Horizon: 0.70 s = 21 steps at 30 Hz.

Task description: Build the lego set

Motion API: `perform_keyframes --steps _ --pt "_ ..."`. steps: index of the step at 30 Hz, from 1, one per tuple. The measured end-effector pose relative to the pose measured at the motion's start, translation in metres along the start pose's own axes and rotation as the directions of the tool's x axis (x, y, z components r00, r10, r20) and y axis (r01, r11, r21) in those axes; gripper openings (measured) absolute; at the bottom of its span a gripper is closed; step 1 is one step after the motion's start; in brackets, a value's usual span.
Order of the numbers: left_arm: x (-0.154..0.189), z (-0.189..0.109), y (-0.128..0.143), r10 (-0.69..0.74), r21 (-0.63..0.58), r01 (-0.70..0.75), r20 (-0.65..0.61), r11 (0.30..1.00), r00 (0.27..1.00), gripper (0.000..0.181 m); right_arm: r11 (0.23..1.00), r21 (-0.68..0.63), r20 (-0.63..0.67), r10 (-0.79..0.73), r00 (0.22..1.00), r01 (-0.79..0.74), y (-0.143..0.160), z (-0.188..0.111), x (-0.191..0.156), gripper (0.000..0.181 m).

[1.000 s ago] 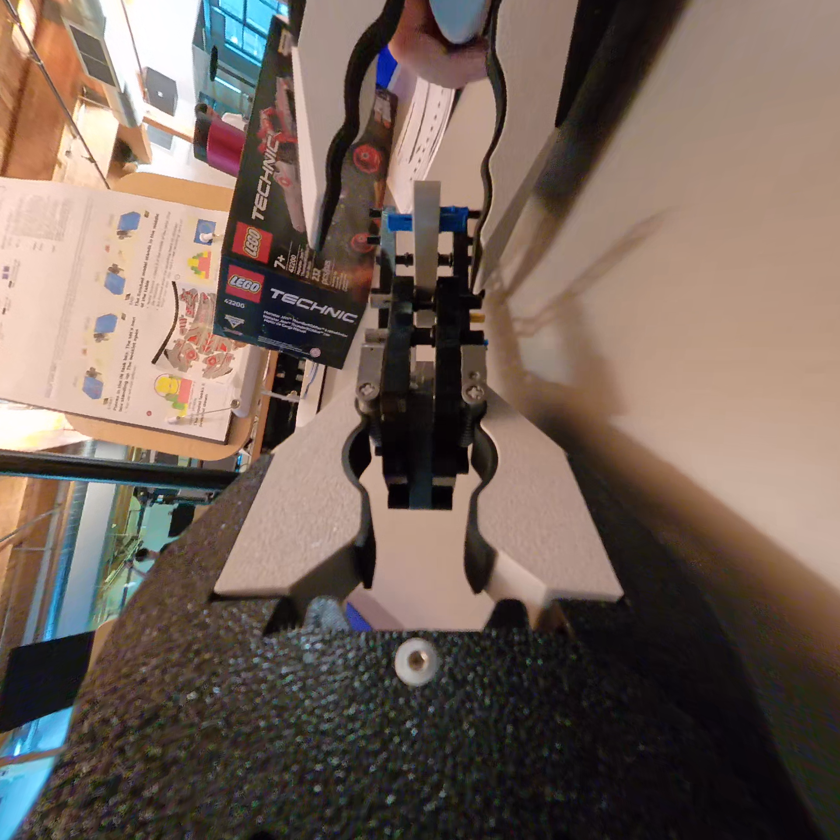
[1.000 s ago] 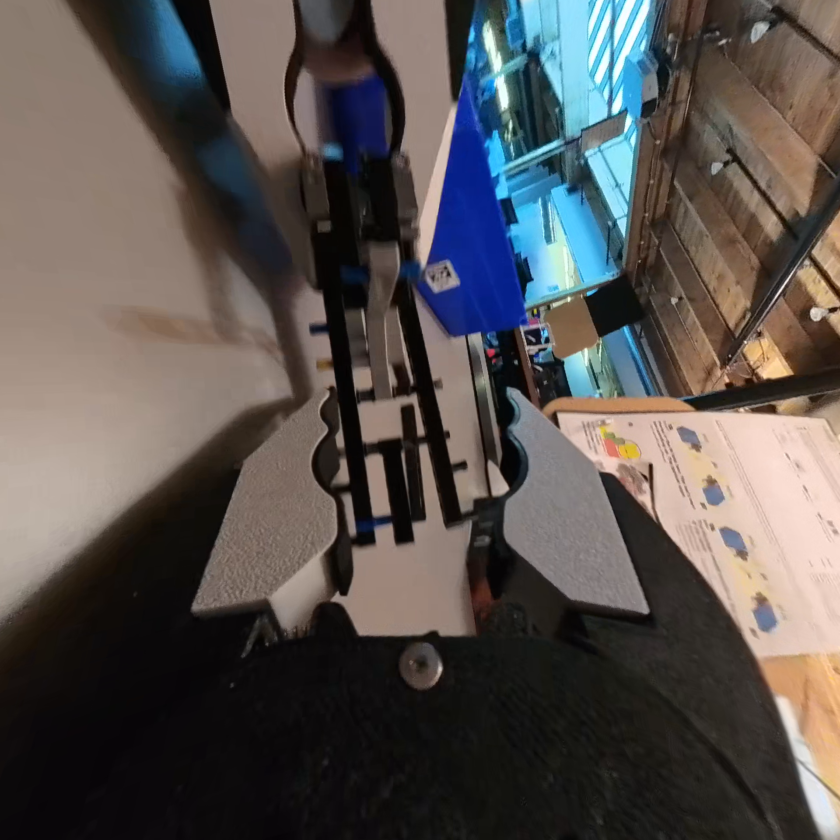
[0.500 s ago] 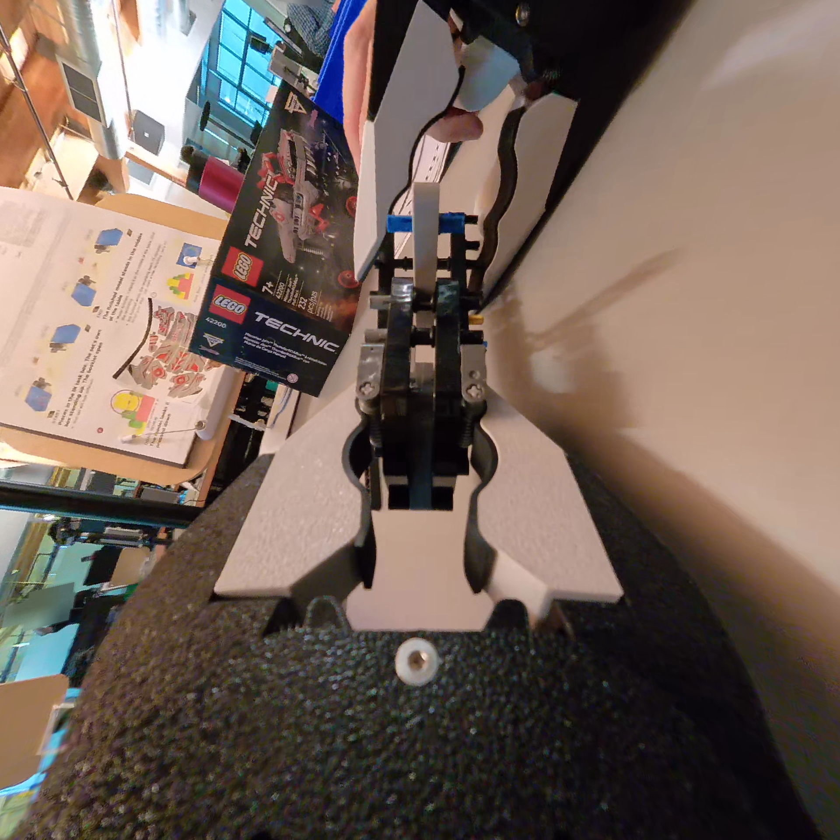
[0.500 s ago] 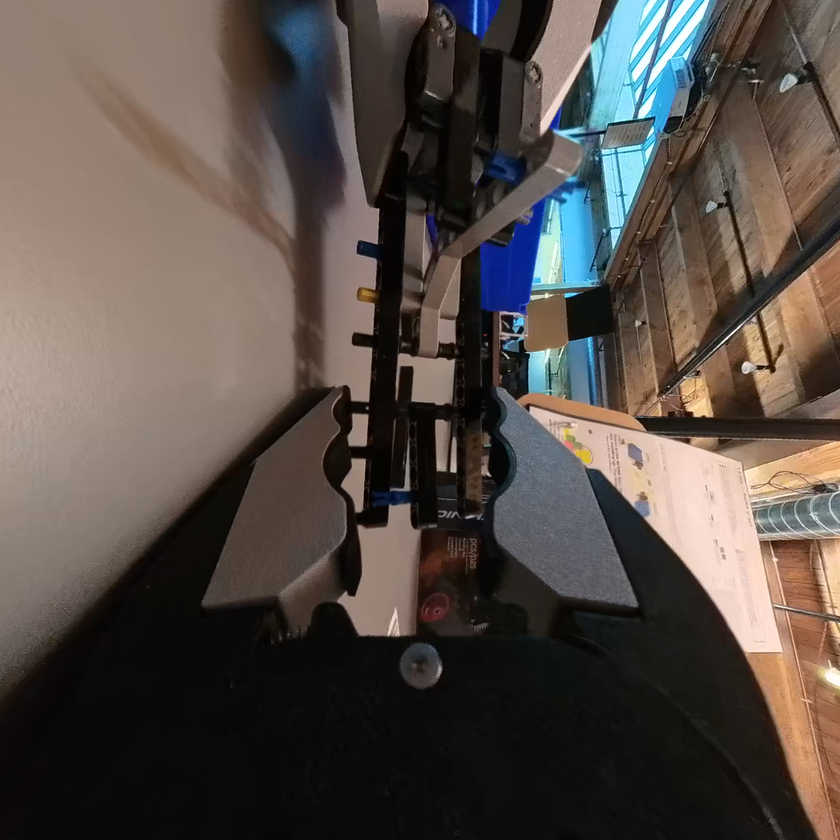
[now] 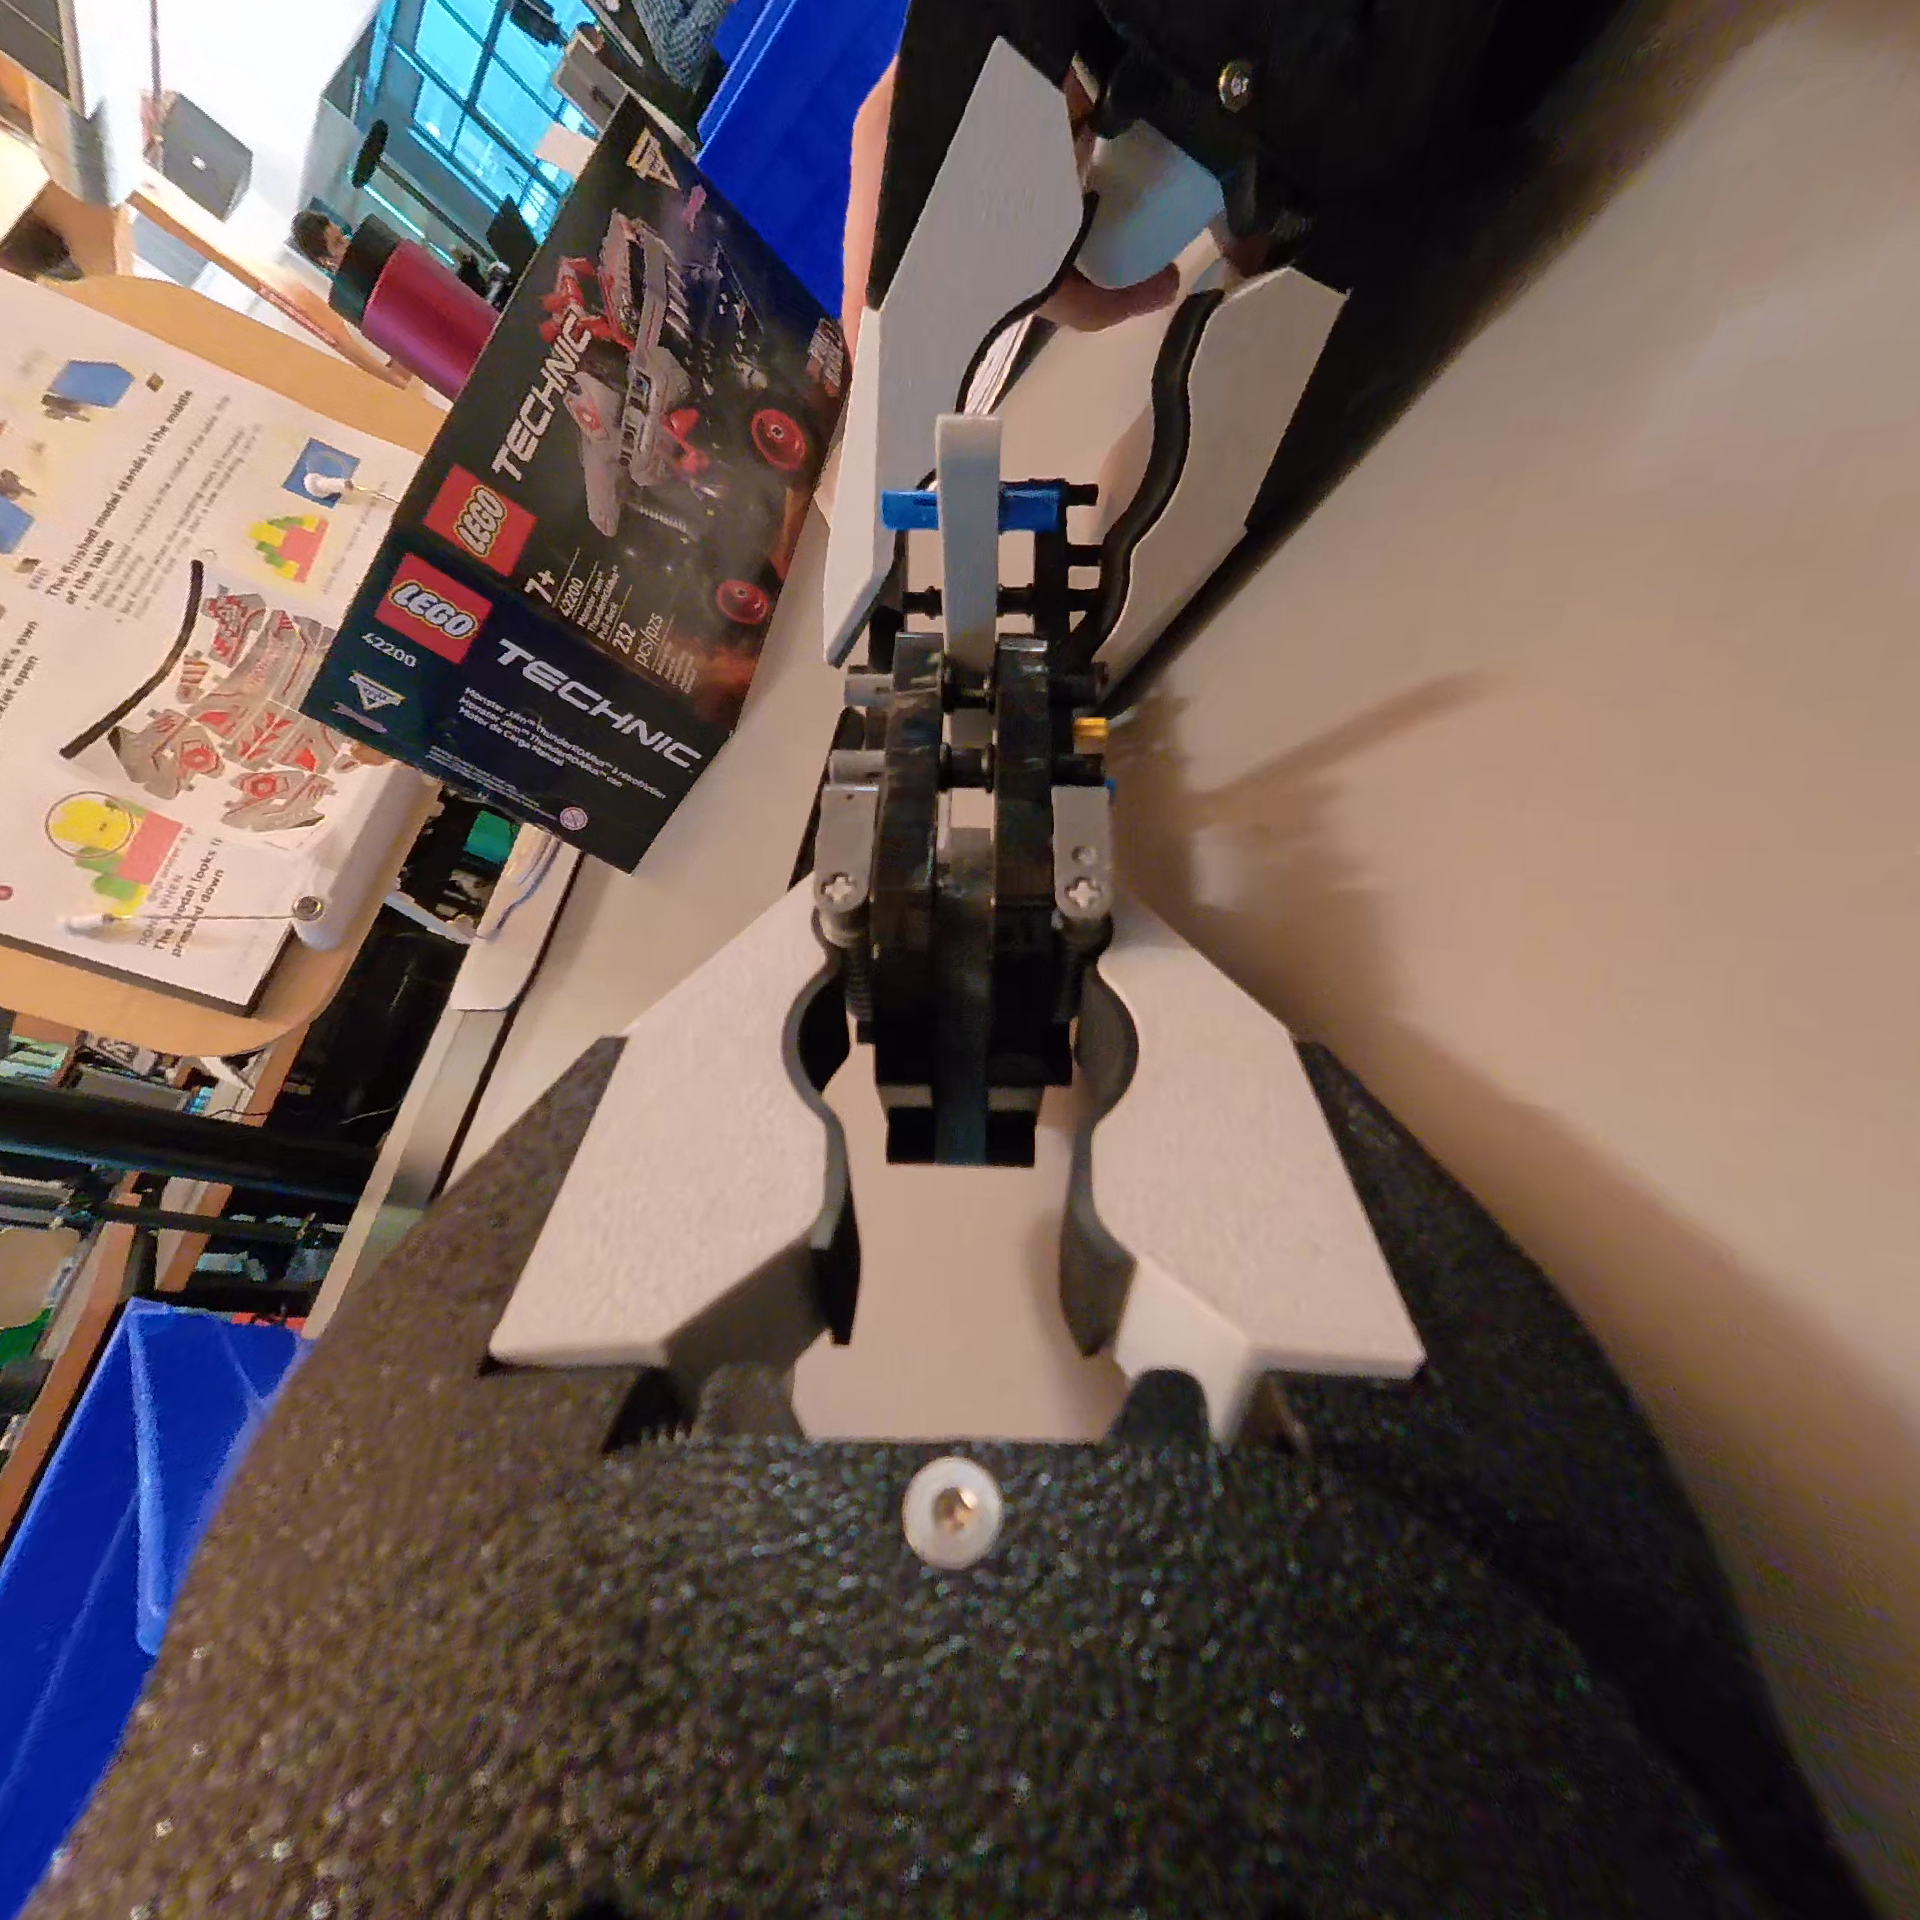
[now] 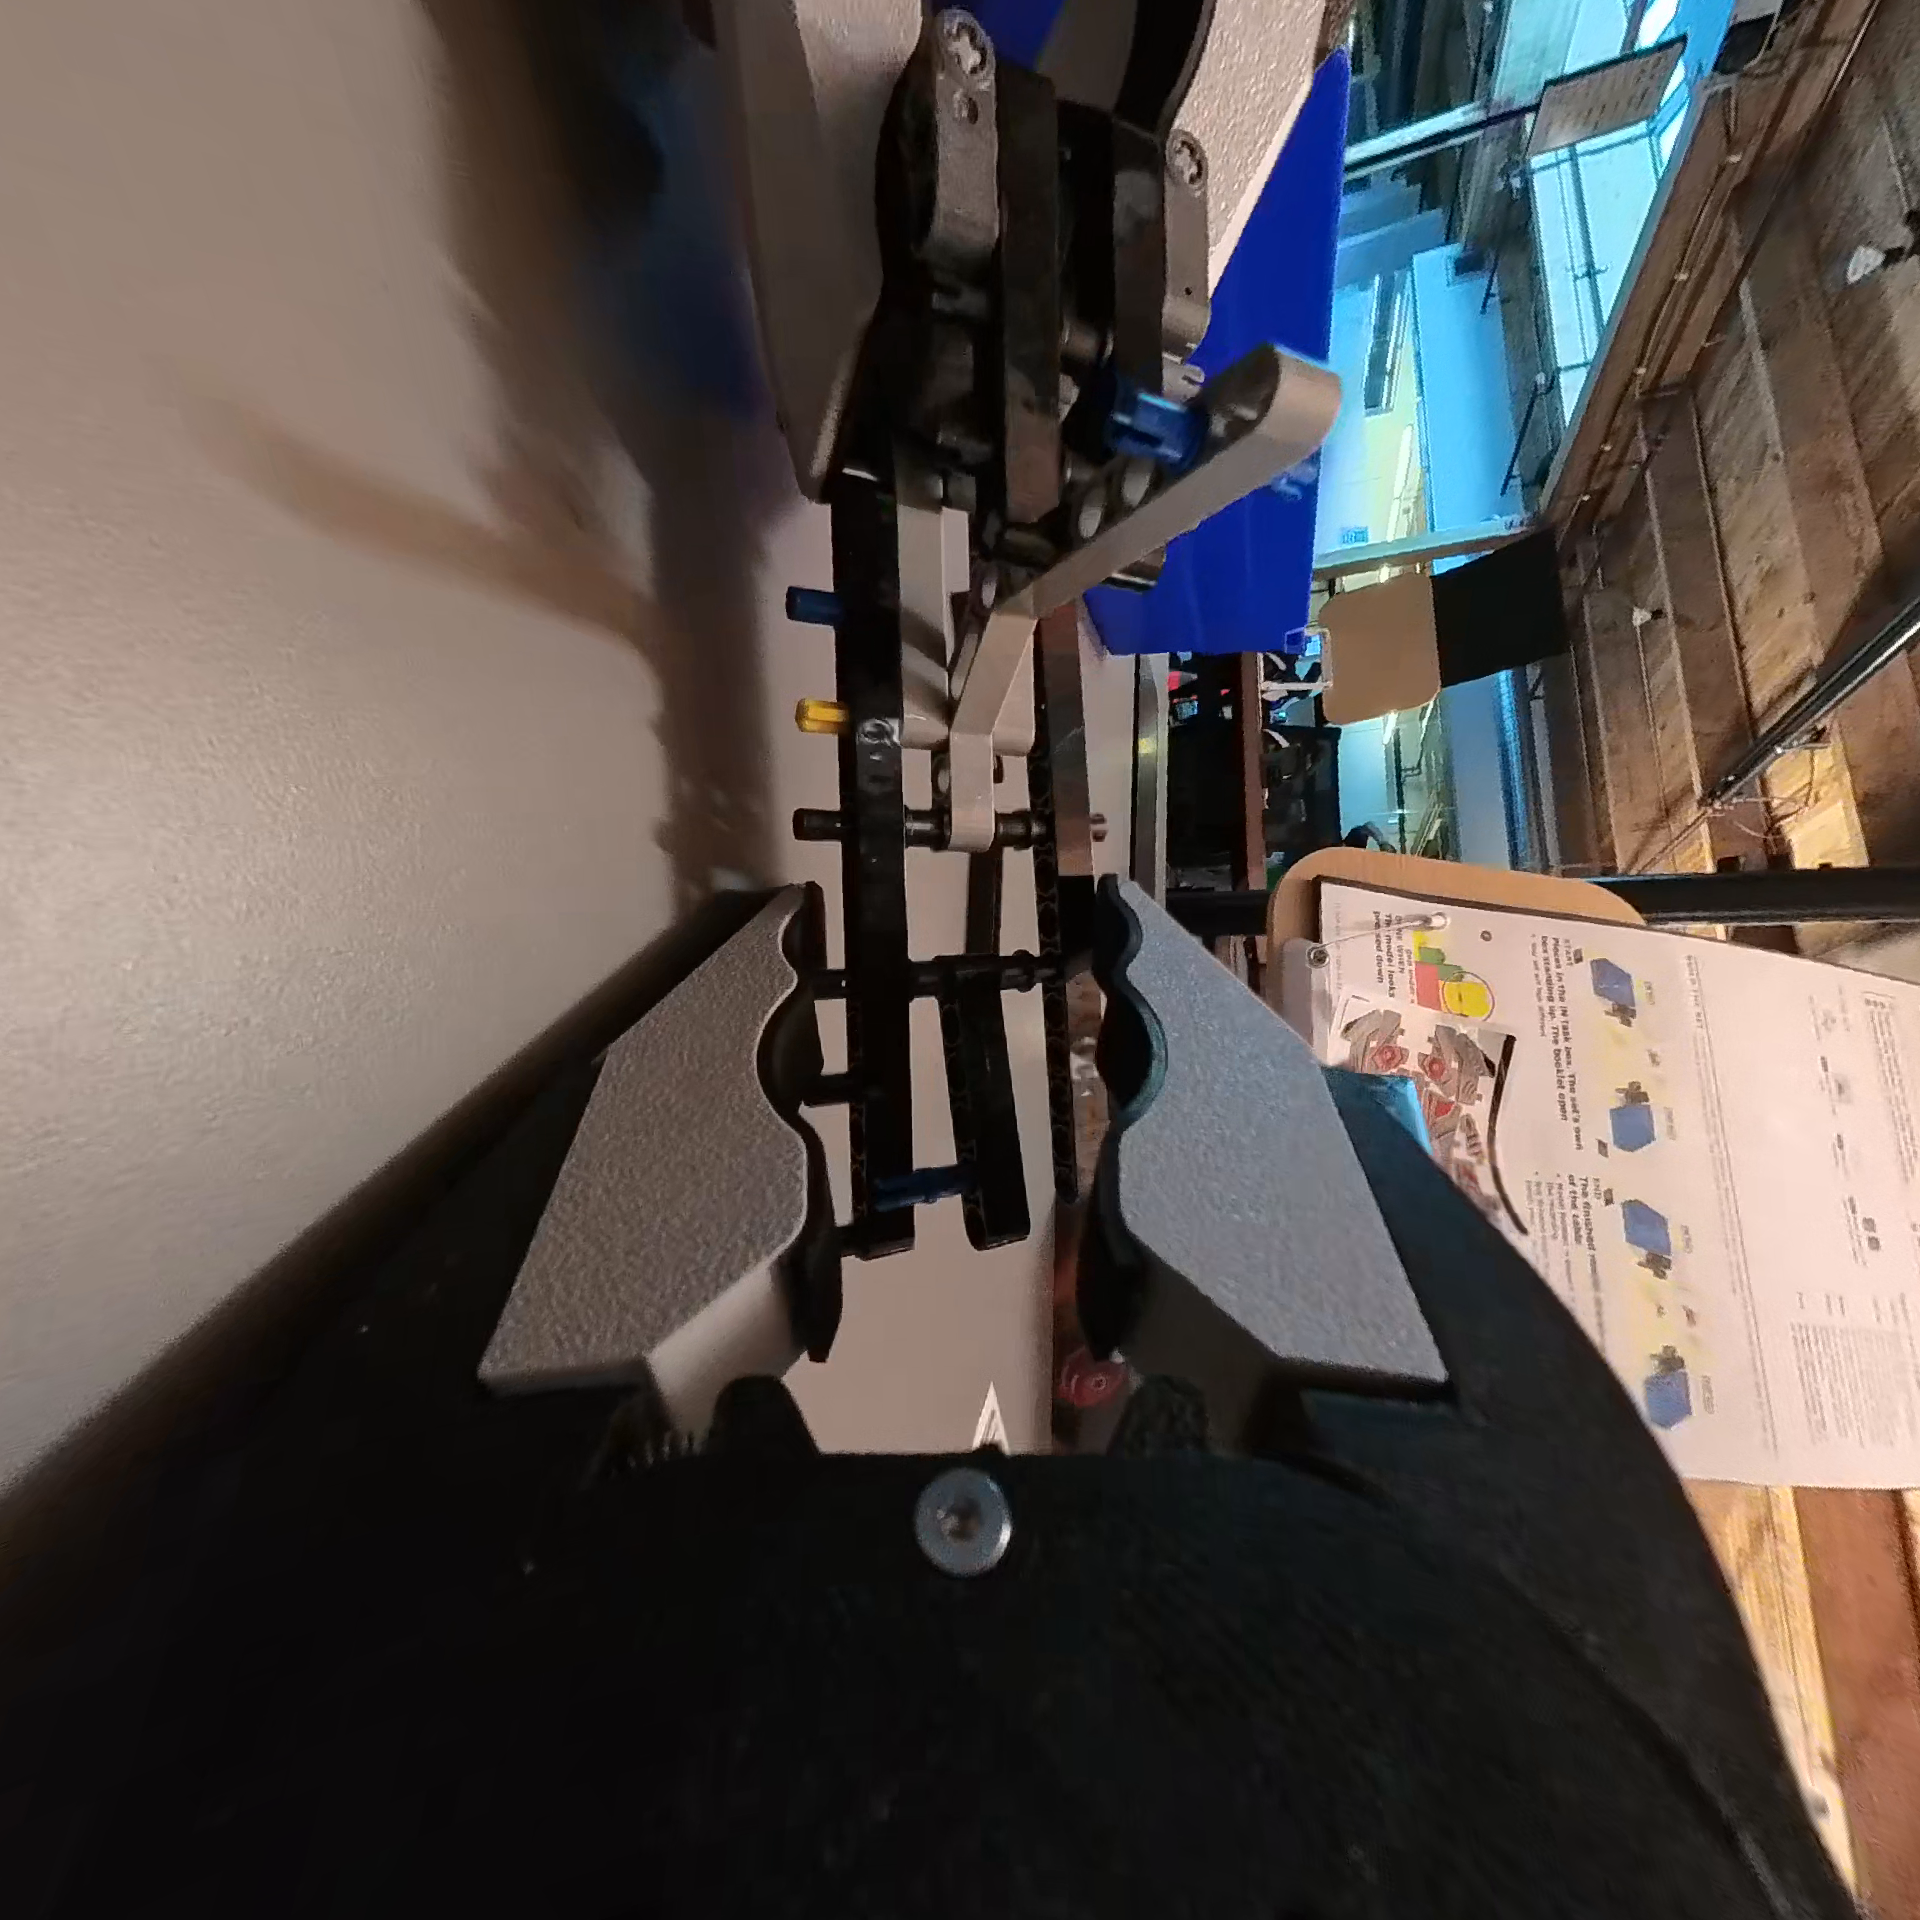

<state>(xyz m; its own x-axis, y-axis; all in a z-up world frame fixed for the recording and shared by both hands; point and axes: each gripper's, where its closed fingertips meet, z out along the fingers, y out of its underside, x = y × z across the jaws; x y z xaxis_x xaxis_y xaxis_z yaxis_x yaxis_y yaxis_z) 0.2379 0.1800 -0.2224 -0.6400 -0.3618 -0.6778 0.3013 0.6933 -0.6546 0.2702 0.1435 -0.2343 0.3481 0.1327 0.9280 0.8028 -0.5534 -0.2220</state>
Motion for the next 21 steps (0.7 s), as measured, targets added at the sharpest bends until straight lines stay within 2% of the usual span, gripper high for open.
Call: perform_keyframes --steps 6,13,16,19,21 --pt "0.001 -0.001 0.0 0.024 -0.01 -0.024 0.004 1.0 1.0 0.038 0.999 -0.03 -0.006 0.016 1.0 -0.017 -0.001 0.0 -0.001 0.048" --pt "0.004 -0.002 -0.005 0.096 0.002 -0.096 0.012 0.995 0.995 0.039 0.999 0.003 -0.048 -0.038 0.998 0.038 -0.008 -0.005 0.001 0.05" --pt "0.004 -0.001 -0.008 0.086 -0.005 -0.086 0.002 0.996 0.996 0.038 0.992 0.03 0.006 0.125 0.992 -0.125 -0.007 -0.007 0.005 0.062" --pt "0.003 -0.001 -0.012 0.004 0.001 -0.004 -0.017 1.0 1.0 0.039 0.948 0.042 0.055 0.313 0.948 -0.316 -0.001 -0.012 0.016 0.079" --pt "0.001 -0.001 -0.018 0.023 0.018 -0.022 -0.011 1.0 1.0 0.038 0.936 0.064 0.075 0.342 0.937 -0.347 -0.003 -0.016 0.018 0.082"
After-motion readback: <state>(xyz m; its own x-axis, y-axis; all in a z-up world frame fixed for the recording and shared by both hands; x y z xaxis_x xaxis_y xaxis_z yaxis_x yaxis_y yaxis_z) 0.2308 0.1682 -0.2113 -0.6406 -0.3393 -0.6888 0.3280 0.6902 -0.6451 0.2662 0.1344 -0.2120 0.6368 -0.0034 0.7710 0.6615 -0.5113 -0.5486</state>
